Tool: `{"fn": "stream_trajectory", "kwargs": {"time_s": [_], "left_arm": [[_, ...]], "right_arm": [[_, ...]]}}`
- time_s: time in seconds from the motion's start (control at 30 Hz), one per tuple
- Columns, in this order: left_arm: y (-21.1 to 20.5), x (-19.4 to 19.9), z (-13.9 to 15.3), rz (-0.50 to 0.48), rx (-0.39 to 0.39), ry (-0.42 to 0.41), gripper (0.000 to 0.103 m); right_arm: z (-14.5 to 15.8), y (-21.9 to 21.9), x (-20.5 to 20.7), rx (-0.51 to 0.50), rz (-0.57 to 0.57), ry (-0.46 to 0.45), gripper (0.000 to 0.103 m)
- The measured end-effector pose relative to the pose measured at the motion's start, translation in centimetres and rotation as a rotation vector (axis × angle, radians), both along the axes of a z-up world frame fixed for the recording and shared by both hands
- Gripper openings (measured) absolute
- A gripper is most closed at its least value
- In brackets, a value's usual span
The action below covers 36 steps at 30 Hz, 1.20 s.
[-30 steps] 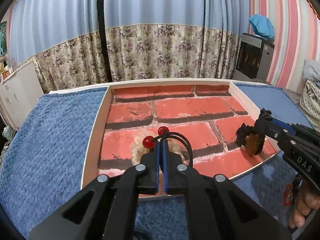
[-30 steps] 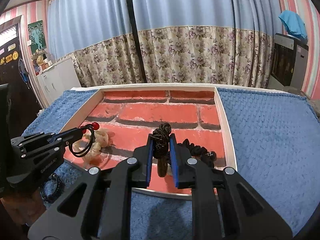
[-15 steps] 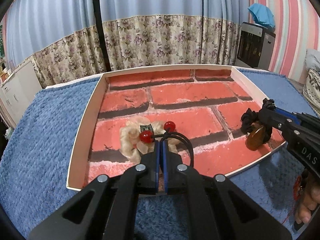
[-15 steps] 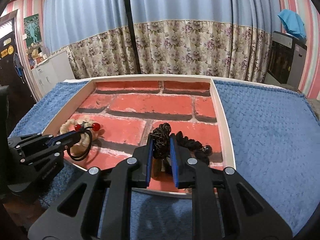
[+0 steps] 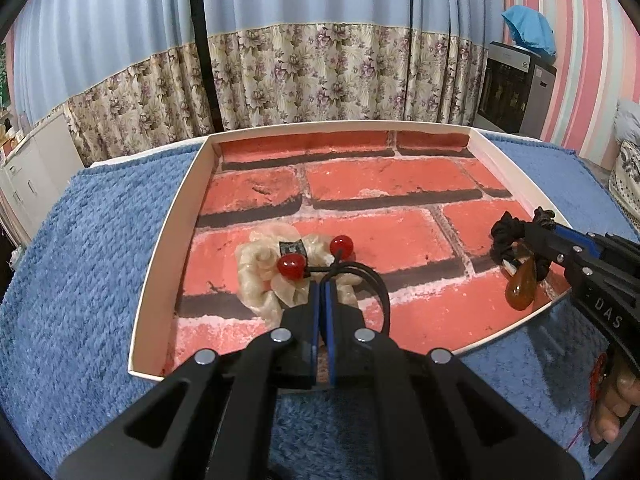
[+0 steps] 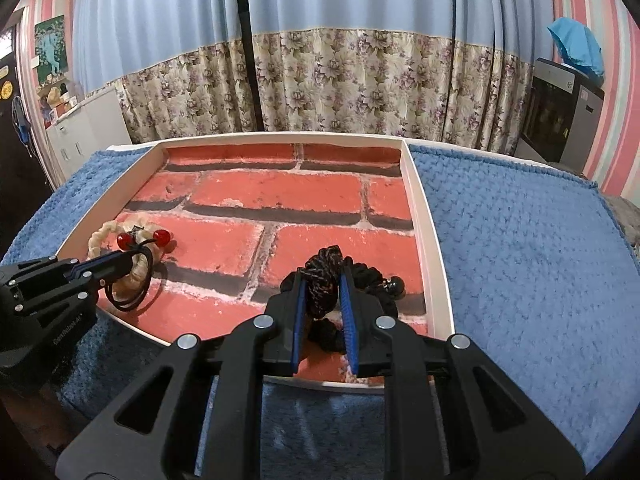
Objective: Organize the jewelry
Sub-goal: 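Open both tools to release the cord and bracelet in the tray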
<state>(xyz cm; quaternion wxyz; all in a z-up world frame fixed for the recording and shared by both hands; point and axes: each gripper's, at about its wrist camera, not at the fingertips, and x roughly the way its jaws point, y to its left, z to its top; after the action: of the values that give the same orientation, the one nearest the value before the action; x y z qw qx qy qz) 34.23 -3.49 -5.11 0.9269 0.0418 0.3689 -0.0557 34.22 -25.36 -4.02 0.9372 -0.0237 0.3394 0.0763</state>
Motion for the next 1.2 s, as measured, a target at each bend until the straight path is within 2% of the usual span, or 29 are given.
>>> {"fn": "stream_trajectory", "kwargs": {"time_s": [0.23,0.4,0.47,0.5,0.53,0.57,0.6,0.73,0.83,1.0,1.2], "left_arm": [[0.1,0.0,-0.1,0.004,0.002,-0.002,0.005],[0.2,-0.1,-0.1,-0.001,0.002,-0.002,0.005],[0.3,-0.3,0.1,-0.006,-0.009,-0.008,0.005],[0.2,-0.4,0.3,-0.009,-0.013,-0.011,0.01],[0.3,-0.5,0.6,-0.011,-0.016,-0.02,0.02],[0.3,-0.7,0.9,-0.007,-0.017,-0.034,0.039],[0.4,-1.0,1.3,-0.002,-0.021,-0.054,0.053],[0.9,-1.7,2.6,-0.003,-0.058,-0.077,0.053],[1.3,-2.1,3.7,0.011,-0.055,-0.1,0.053],[3.5,-2.8,5.6,0.096,-0.039,-0.144,0.053],[5.6,-3.3,6.6,0.15,-0.045,-0.15,0.053]], "right_arm": [[-0.1,-0.1,0.1,-0.001,-0.008,-0.004,0.02],[0.4,-0.4,-0.1,0.005,-0.016,-0.02,0.043],[1.0,-0.6,-0.4,0.015,-0.019,-0.037,0.047],[1.4,-0.8,-0.6,0.024,-0.02,-0.046,0.047],[1.6,-1.0,-0.8,0.028,-0.022,-0.053,0.048],[2.0,-1.3,-0.9,0.035,-0.029,-0.062,0.048],[2.2,-1.5,-1.1,0.042,-0.033,-0.068,0.048],[3.1,-2.7,-1.5,0.064,-0.053,-0.088,0.049],[4.0,-3.5,-1.9,0.079,-0.067,-0.108,0.049],[5.5,-4.6,-2.8,0.087,-0.086,-0.141,0.051],[6.1,-5.0,-3.4,0.077,-0.09,-0.15,0.053]]}}
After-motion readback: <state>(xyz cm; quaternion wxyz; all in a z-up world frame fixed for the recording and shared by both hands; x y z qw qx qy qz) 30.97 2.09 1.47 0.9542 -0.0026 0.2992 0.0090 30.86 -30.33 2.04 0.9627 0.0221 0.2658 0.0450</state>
